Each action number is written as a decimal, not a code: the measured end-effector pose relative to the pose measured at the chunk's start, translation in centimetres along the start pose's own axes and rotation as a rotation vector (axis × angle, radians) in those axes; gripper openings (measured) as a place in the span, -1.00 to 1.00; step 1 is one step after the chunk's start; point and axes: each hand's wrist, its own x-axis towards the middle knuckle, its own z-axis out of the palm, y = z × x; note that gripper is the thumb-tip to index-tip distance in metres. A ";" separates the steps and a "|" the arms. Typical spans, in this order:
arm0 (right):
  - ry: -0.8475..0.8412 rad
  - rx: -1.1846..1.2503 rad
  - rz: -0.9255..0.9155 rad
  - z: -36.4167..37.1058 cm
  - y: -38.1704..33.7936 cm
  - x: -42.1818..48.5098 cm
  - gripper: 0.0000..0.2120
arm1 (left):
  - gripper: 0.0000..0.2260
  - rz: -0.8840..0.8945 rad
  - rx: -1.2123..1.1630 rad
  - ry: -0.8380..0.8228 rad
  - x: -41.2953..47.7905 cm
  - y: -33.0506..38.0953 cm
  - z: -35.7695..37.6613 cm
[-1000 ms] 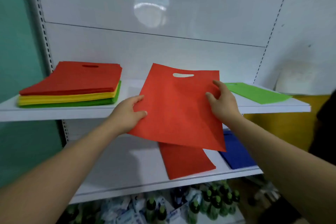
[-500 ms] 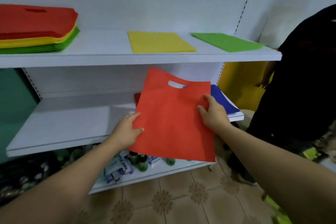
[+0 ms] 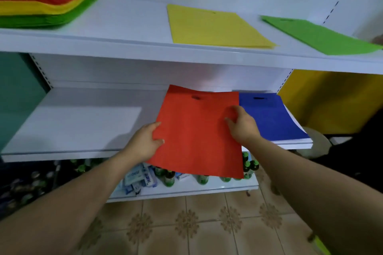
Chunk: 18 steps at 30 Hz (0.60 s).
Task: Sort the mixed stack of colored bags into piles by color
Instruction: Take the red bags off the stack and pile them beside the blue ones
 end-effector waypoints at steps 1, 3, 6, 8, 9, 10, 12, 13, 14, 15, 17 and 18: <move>-0.010 0.000 0.001 0.6 0.1 1.2 -0.55 | -0.44 -0.005 0.001 0.000 0.9 -0.3 0.1; -0.025 -0.004 0.002 1.9 0.7 3.5 -0.55 | -0.45 -0.012 0.016 -0.008 2.7 -0.7 0.4; -0.067 -0.016 0.000 3.7 2.1 6.6 -0.55 | -0.45 -0.033 0.050 -0.022 5.1 -1.3 1.7; -0.089 -0.034 -0.013 4.5 3.0 8.5 -0.57 | -0.44 -0.054 0.080 -0.034 6.6 -1.4 2.8; -0.103 -0.040 -0.013 4.9 3.4 9.5 -0.57 | -0.44 -0.065 0.089 -0.037 7.4 -1.5 3.4; -0.120 -0.043 -0.011 5.3 3.9 10.6 -0.57 | -0.45 -0.080 0.098 -0.034 8.2 -1.6 4.0; -0.142 -0.046 -0.018 6.2 5.0 12.8 -0.59 | -0.45 -0.099 0.129 -0.007 9.9 -1.6 5.4; -0.154 -0.049 -0.019 6.6 5.5 14.0 -0.60 | -0.46 -0.107 0.143 0.011 10.7 -1.4 6.1; -0.175 -0.056 -0.020 7.2 6.1 15.2 -0.60 | -0.47 -0.131 0.149 0.026 11.7 -1.4 6.9; -0.189 -0.065 -0.021 7.6 6.3 15.9 -0.58 | -0.48 -0.138 0.154 0.035 12.1 -1.4 7.3; -0.233 -0.070 -0.030 8.7 7.0 17.5 -0.52 | -0.48 -0.161 0.185 0.043 13.3 -1.7 8.4; -0.260 -0.066 -0.031 9.2 7.4 18.2 -0.47 | -0.46 -0.181 0.188 0.047 13.8 -2.1 9.0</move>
